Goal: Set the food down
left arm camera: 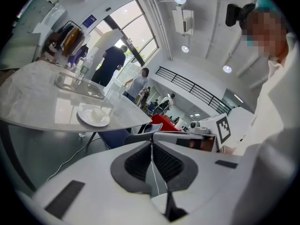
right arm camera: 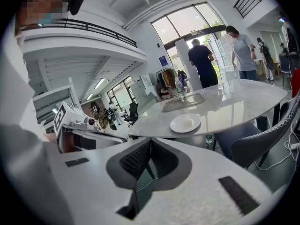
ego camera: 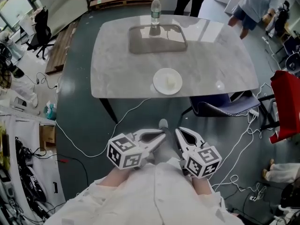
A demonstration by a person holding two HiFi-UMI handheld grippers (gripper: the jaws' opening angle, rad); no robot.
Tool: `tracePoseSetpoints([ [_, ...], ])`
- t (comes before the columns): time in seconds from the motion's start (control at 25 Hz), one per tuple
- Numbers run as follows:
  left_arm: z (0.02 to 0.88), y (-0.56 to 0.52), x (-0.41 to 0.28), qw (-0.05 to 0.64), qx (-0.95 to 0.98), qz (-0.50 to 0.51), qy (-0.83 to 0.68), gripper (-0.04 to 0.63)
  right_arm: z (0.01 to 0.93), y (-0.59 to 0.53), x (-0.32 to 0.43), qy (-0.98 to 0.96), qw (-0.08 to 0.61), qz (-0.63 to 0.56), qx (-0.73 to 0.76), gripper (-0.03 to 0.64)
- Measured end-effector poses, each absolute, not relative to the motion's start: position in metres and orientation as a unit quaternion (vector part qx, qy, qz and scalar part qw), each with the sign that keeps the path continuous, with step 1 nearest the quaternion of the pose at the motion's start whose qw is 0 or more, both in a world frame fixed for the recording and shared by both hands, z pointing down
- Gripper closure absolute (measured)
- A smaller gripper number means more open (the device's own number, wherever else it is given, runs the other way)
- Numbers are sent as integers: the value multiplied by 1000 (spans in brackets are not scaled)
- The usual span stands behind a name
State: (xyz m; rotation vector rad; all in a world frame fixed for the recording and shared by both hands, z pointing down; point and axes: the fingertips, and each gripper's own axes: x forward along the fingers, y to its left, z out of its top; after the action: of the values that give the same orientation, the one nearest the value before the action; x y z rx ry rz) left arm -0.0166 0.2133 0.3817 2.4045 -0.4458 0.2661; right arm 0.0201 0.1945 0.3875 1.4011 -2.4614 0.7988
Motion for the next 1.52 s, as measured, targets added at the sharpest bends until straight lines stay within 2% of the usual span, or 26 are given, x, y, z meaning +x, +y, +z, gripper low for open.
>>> tracePoseSetpoints([
  [0.84,361,18,39,323,914,82,-233,572,357,-5,82,-863,101,246,429,614],
  [1.24,373,-43,49,325,905,75,-263,572,372,-50,109,-870,126,255,402,614],
  [1.52,381,-61,37,337,885,41,-318,572,385,-57,99,-877,138,272,371,614],
])
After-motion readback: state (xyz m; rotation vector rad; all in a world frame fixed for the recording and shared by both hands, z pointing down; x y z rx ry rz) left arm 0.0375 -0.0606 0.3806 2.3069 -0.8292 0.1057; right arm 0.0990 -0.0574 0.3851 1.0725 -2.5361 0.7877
